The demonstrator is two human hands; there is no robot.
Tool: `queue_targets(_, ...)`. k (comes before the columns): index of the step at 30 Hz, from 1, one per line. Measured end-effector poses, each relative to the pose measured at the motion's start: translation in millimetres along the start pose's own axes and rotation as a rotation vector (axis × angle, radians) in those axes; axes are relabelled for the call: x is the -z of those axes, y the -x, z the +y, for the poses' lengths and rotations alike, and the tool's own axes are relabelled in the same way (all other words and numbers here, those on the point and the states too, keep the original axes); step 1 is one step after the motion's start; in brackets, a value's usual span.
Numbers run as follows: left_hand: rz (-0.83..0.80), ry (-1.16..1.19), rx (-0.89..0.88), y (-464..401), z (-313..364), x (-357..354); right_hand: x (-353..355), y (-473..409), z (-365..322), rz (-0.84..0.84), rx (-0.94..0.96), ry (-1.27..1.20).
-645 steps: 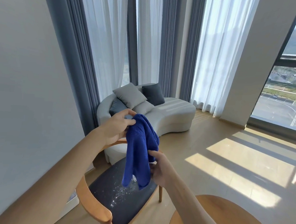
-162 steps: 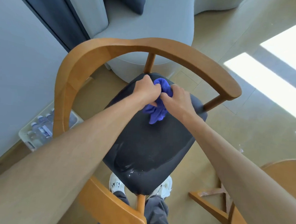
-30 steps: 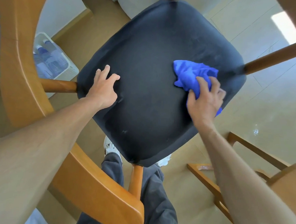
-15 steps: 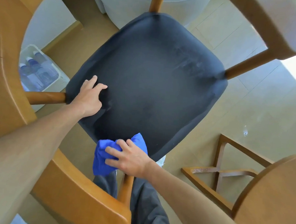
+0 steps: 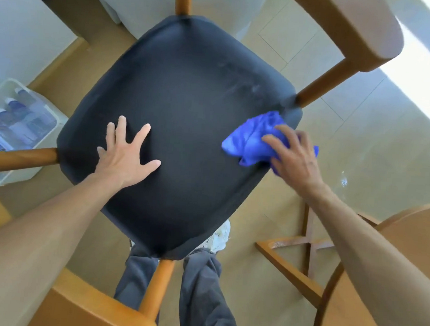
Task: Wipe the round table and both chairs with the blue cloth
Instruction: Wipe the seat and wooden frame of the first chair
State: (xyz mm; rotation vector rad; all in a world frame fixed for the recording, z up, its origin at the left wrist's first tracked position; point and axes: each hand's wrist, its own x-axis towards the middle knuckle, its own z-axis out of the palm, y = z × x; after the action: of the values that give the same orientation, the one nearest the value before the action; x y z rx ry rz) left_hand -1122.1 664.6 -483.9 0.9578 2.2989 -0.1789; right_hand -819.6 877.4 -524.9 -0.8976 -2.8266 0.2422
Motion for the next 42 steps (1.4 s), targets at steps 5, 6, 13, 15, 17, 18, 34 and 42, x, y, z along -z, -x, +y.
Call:
queue_targets(5, 0.000, 0.023, 0.010, -4, 2, -2, -12, -26, 19, 0.105, -0.730, -0.295)
queue_targets(6, -0.003, 0.025, 0.012, -5, 2, -2, -15, -23, 11, 0.131, -0.762, -0.361)
queue_targets(13, -0.032, 0.019, 0.018, -7, 3, 1, -19, 10, -66, 0.213, -0.692, -0.345)
queue_targets(15, -0.031, 0.019, 0.016, -7, 2, 0, -20, 23, -96, 0.191, -0.636, -0.302)
queue_targets(17, -0.028, 0.019, 0.004, -7, 1, -1, -22, 37, -131, 0.166, -0.594, -0.269)
queue_targets(18, -0.025, 0.024, -0.003, -7, 0, -1, -22, 45, -150, 0.154, -0.574, -0.266)
queue_targets(34, -0.067, -0.103, -0.221, 25, 11, -9, -28, 99, -222, -0.118, 0.068, -0.220)
queue_targets(42, -0.109, -0.143, -0.187, 12, 11, -3, -11, 10, -121, 0.001, -0.293, -0.066)
